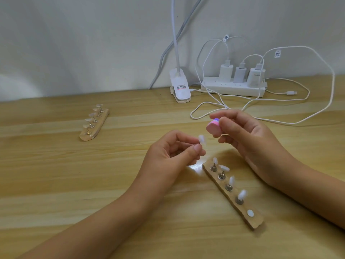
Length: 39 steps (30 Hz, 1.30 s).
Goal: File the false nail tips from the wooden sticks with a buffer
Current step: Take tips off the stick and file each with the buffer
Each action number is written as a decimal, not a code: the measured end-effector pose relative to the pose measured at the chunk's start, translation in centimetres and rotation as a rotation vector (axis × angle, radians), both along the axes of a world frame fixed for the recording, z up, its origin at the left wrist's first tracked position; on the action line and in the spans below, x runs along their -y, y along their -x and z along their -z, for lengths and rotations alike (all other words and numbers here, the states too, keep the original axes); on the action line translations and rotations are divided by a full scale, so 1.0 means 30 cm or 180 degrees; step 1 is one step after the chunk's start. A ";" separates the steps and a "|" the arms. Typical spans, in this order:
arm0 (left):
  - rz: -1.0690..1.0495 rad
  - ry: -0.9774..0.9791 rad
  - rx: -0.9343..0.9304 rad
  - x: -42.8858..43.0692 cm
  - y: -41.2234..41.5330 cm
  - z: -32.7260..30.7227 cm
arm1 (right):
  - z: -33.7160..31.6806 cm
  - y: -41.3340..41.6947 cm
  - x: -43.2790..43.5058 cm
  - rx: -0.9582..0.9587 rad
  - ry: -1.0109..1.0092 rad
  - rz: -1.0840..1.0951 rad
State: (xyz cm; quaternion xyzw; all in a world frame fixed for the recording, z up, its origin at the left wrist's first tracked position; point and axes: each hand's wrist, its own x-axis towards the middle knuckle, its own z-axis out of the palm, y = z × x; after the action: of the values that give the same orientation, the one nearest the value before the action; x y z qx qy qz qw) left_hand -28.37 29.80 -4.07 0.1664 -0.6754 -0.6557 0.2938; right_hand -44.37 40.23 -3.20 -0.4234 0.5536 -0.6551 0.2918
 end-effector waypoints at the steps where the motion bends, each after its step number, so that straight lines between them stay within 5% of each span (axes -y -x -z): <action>1: -0.0007 0.0058 0.0014 -0.001 0.000 0.000 | -0.002 -0.005 -0.003 -0.0077 -0.0018 -0.0004; 21: -0.0115 0.0721 0.0193 -0.001 -0.003 0.013 | -0.007 -0.045 -0.017 -0.0950 0.0092 0.0049; 31: -0.0131 0.0861 0.0125 -0.010 -0.005 0.009 | 0.006 -0.044 -0.013 -0.0750 0.0041 0.0008; 39: -0.0163 0.0943 0.0127 -0.013 -0.003 0.009 | 0.013 -0.044 -0.020 -0.1150 0.0374 0.0049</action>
State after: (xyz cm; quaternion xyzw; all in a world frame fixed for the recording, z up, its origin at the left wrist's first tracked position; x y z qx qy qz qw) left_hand -28.29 30.18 -4.35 0.1514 -0.7659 -0.5377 0.3183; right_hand -43.04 40.82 -3.59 -0.5462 0.5610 -0.6018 0.1575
